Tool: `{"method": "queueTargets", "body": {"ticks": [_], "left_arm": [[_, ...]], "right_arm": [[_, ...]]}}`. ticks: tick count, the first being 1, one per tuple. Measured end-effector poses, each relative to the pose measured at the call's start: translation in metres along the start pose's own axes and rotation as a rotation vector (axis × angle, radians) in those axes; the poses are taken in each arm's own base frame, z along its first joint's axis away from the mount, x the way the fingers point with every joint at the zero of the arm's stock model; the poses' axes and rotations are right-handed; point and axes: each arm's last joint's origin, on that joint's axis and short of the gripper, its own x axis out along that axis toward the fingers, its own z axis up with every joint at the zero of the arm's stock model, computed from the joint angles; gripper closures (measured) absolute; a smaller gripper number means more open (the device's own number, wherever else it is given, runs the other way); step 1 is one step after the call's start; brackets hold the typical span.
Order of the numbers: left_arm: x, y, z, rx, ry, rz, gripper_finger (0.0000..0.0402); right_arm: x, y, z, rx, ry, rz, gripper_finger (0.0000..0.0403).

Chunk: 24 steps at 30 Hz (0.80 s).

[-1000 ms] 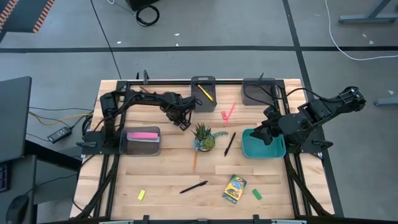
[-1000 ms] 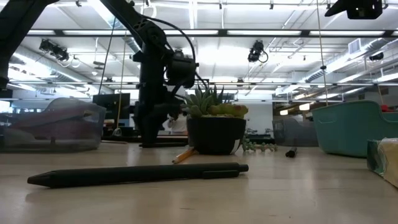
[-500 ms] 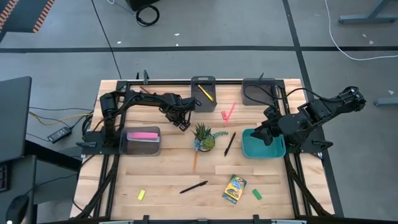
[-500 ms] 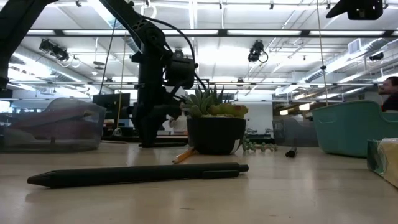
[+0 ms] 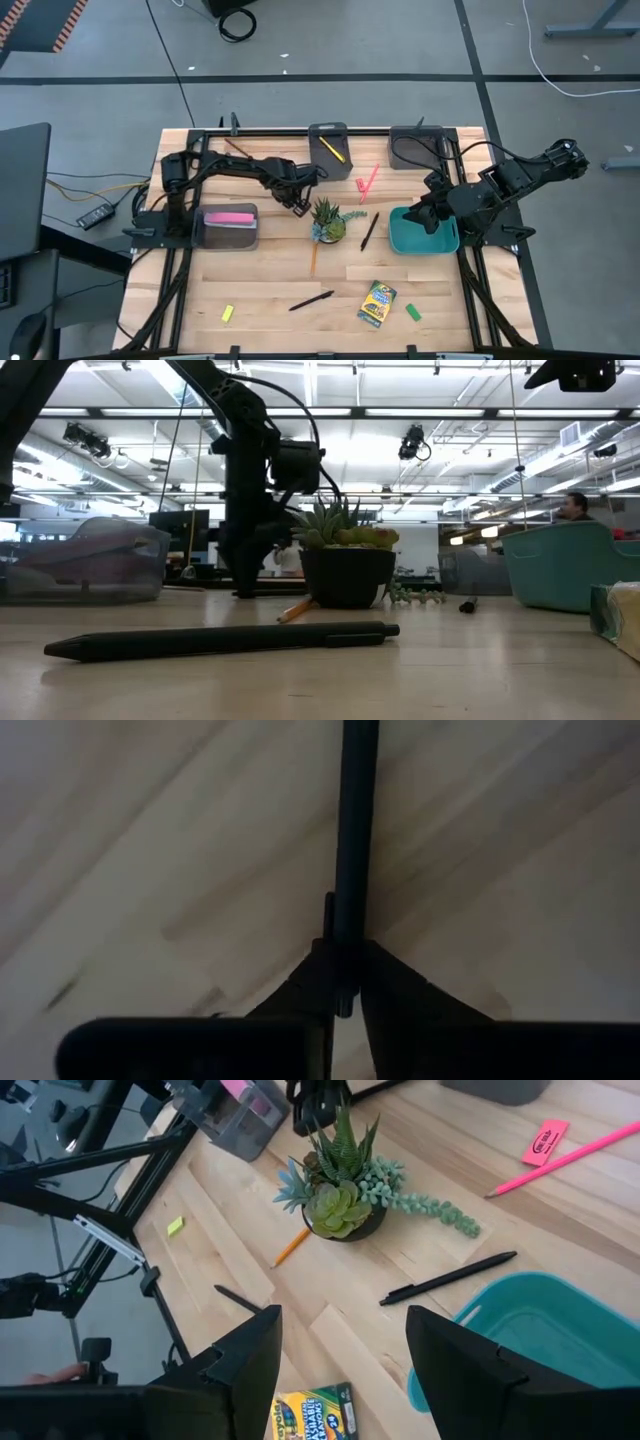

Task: Sort crayons/erasers/pens/pencils in bins
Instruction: Put the left black pen into the left black bin

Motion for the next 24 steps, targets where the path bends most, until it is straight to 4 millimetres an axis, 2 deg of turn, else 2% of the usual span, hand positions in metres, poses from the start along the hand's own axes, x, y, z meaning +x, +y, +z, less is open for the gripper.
{"method": "queueTargets", "body": {"ticks": [10,14,20,24], "left_arm": [[-0.012,0.017,0.0,-0.032,0.052,0.032,0.0376],[-0.029,0.026,0.003,-0.058,0.016,0.008,0.0397],[-0.064,0.041,0.01,-0.181,-0.122,-0.07,0.0396],[-0.075,0.049,0.015,-0.212,-0.179,-0.1,0.0394]], "right_arm": [[0.0,0.0,0.0,0.001,0.0,0.0,0.0181],[0.0,0.0,0.0,-0.004,0.0,-0.001,0.0181],[0.0,0.0,0.0,-0.02,-0.008,-0.006,0.0181],[0.0,-0.001,0.0,-0.02,-0.016,-0.01,0.0181]]}}
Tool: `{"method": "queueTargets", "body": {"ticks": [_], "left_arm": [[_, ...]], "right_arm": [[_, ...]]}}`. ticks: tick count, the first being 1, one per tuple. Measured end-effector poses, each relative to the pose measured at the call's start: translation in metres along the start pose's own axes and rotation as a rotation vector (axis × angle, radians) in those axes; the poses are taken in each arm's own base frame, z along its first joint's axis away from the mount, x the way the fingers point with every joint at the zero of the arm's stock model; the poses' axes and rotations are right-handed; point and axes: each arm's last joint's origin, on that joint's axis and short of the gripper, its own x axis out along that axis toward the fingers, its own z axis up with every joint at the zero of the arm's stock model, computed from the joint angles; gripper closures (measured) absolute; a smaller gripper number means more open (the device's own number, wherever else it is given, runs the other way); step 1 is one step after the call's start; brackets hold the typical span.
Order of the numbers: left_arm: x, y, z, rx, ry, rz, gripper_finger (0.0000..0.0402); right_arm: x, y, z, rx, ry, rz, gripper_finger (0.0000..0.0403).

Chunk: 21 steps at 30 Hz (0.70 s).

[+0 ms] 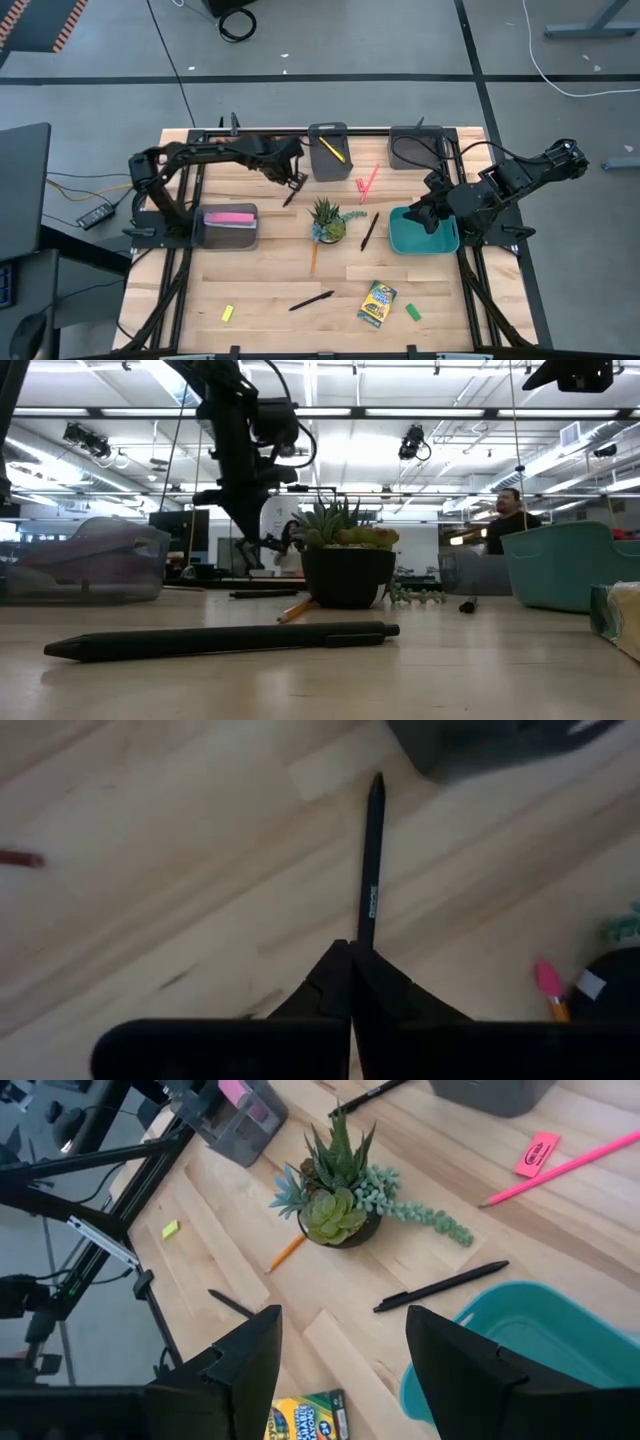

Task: Sort crayons/erasers/pens/pencils in bins
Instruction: Put the left black pen into the left black bin, then put the left black pen into the top center black bin

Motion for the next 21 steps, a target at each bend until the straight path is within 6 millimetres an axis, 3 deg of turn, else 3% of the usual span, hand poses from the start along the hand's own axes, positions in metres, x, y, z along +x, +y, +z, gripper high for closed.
{"method": "queueTargets", "body": {"ticks": [5,10,16,21], "left_arm": [[0.007,0.001,0.001,0.043,0.04,-0.029,0.0369],[0.02,-0.014,-0.008,0.148,0.073,-0.032,0.0358],[0.046,-0.032,-0.023,0.23,0.122,-0.011,0.0365],[0.065,-0.034,-0.028,0.244,0.162,0.028,0.0375]], "right_arm": [[0.0,0.0,0.0,-0.004,0.0,-0.001,0.0181],[0.0,0.0,0.0,-0.003,0.0,-0.001,0.0181],[0.0,0.0,0.0,0.002,0.0,-0.001,0.0181],[0.0,0.0,0.0,0.015,0.0,-0.001,0.0181]]}}
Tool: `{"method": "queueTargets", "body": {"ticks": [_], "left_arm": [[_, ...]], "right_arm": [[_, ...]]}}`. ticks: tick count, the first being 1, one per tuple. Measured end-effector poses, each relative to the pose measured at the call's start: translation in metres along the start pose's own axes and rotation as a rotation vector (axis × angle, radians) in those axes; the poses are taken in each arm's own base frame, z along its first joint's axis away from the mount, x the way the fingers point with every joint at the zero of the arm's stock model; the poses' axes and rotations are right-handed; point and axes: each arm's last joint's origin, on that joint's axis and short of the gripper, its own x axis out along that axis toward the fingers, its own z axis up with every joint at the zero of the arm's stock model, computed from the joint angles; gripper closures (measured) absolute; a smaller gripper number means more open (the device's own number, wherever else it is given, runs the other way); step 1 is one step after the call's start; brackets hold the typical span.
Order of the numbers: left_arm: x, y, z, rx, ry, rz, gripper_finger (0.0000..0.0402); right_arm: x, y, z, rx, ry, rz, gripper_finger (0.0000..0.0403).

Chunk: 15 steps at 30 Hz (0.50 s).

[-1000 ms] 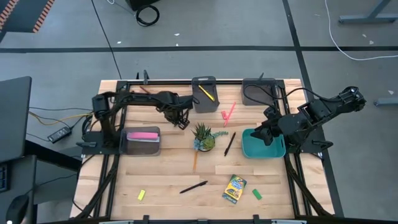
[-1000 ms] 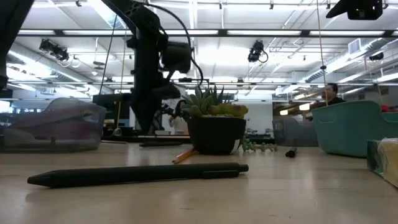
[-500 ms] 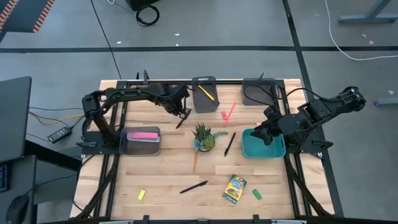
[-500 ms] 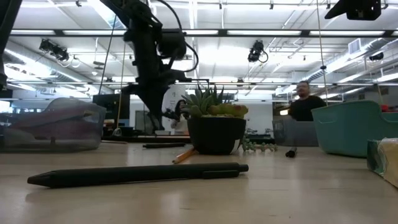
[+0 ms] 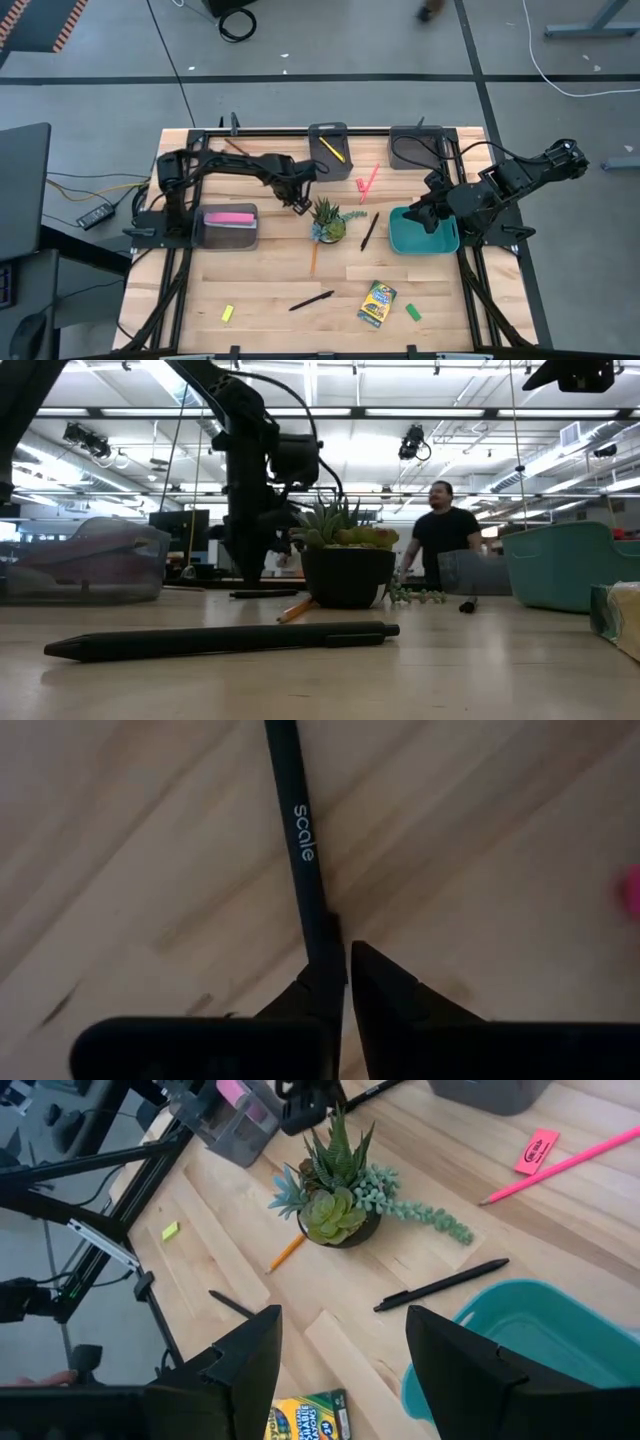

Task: Sort crayons/erasers/pens/pencils in bins
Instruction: Put the left black pen into the top center black bin

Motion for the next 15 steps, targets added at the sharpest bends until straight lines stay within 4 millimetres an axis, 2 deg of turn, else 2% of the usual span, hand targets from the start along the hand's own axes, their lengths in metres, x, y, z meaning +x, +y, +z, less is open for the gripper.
{"method": "queueTargets", "body": {"ticks": [4,15], "left_arm": [[0.002,-0.0007,0.0013,-0.011,-0.01,-0.001,0.0374],[0.002,-0.0015,0.0032,-0.028,-0.028,-0.011,0.034]], "right_arm": [[0.0,0.0,0.0,0.012,0.0,0.001,0.0181],[0.0,0.0,0.0,0.016,0.001,0.001,0.0181]]}}
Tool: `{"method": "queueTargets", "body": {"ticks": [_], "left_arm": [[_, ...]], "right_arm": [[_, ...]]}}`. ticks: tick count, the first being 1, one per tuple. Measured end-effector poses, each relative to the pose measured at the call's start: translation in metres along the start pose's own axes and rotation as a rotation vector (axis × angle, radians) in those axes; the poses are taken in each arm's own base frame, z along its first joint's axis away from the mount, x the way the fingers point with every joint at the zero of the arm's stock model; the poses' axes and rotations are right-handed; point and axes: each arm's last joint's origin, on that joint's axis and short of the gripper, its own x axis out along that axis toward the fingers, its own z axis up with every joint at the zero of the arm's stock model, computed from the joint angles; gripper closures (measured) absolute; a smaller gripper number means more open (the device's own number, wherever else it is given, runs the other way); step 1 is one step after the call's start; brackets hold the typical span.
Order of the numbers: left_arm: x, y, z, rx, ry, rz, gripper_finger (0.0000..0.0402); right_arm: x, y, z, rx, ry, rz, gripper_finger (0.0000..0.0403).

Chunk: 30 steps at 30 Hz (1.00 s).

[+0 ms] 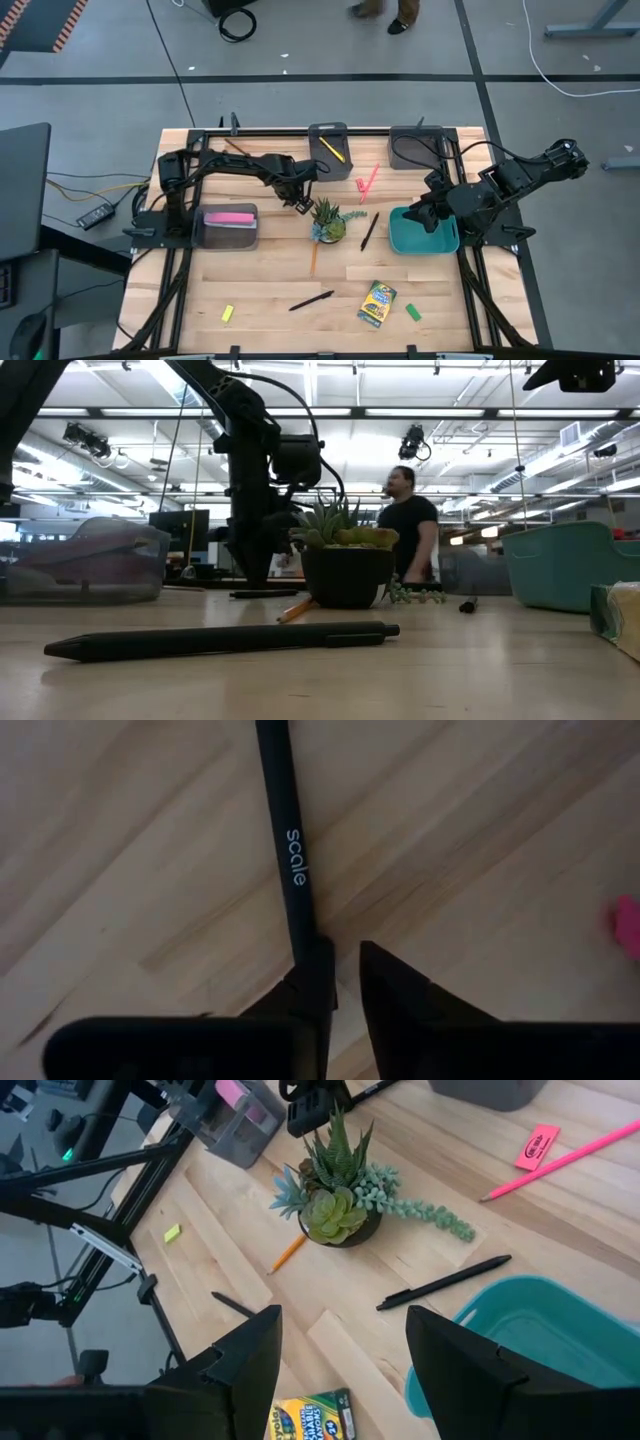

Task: Sort crayons/erasers/pens/pencils in bins
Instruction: Put the left black pen into the top center black bin

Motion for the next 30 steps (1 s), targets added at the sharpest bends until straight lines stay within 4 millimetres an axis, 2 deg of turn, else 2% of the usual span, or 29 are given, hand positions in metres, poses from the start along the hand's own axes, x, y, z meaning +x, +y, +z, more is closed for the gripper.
{"method": "queueTargets", "body": {"ticks": [6,13,24,30], "left_arm": [[-0.001,0.0,0.001,-0.014,-0.006,0.0,0.0339],[-0.012,-0.005,0.013,-0.004,-0.079,0.019,0.0327],[-0.012,0.006,0.018,-0.001,-0.081,0.048,0.0302],[0.001,0.007,0.017,0.001,-0.038,0.062,0.0299]], "right_arm": [[0.0,0.0,0.0,0.0,0.003,0.001,0.0181],[0.0,0.0,0.0,-0.003,0.003,0.001,0.0181],[0.0,0.0,0.0,-0.016,0.003,0.001,0.0181],[0.0,0.0,0.0,-0.019,0.003,0.001,0.0181]]}}
